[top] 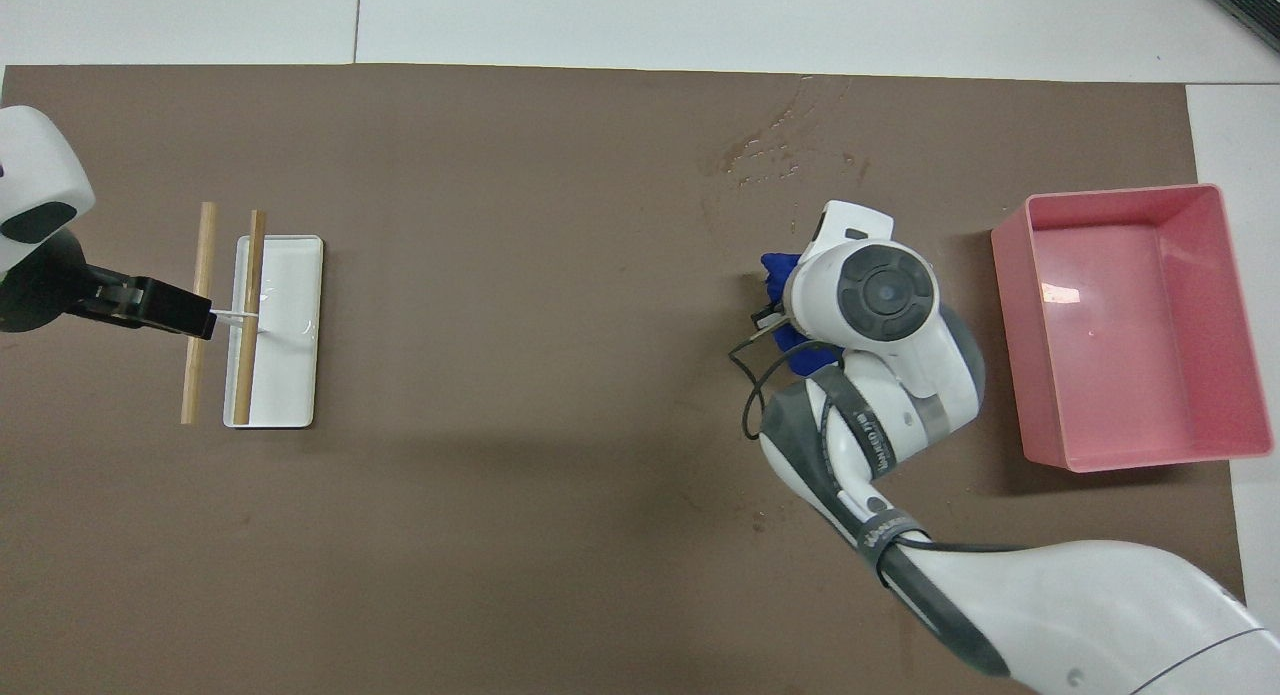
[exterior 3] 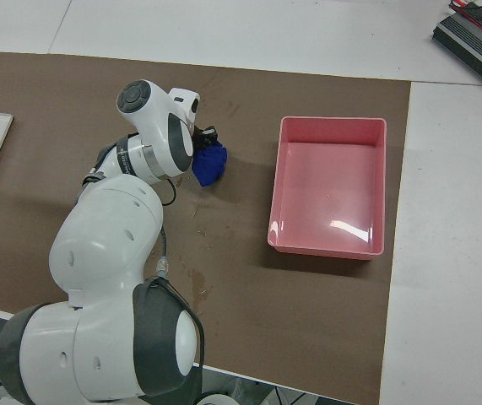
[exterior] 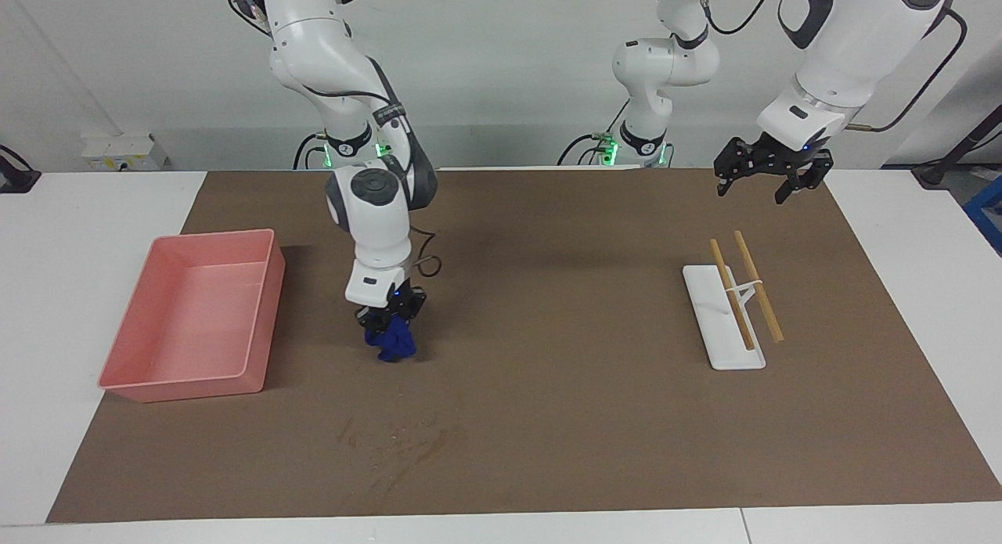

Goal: Wipe water with towel using both arms

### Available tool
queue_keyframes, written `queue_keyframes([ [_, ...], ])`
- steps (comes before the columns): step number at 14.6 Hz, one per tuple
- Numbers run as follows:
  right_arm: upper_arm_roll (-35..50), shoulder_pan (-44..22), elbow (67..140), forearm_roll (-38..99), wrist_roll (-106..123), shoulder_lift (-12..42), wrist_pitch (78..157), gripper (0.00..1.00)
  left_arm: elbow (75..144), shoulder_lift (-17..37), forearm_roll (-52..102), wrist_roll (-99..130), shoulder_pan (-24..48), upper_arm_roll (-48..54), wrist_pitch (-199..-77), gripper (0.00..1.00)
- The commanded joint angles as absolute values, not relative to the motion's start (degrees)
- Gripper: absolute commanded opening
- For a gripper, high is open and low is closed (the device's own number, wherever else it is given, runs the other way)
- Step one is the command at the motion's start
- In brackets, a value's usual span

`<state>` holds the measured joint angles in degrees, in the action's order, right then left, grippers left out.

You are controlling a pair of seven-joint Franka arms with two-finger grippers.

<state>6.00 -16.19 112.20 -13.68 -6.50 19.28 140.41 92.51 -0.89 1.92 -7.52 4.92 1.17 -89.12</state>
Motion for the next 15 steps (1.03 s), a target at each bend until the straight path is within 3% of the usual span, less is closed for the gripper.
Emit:
queue_keyframes([
  [1, 6.2, -18.1, 113.6, -14.5, -14.8, 20.1, 145.0, 0.0, 94.4, -2.5, 2.5, -7.6, 5.9, 0.1, -90.1, 1.0],
  [4, 6.1, -17.1, 113.4, -14.2, -11.1, 20.7, 147.4, 0.0, 94.4, -2.5, 2.5, -7.6, 5.9, 0.1, -90.1, 1.0],
  [10, 6.2, -8.2, 108.9, -14.2, 14.0, 23.0, 147.9, 0.0, 94.4, -2.5, 2.5, -7.6, 5.9, 0.1, -90.1, 1.0],
  [15, 7.3, -11.9, 112.8, -10.1, 3.1, 22.5, 148.1, 0.0, 94.4, -2.5, 2.5, -7.7, 5.9, 0.1, -90.1, 1.0],
])
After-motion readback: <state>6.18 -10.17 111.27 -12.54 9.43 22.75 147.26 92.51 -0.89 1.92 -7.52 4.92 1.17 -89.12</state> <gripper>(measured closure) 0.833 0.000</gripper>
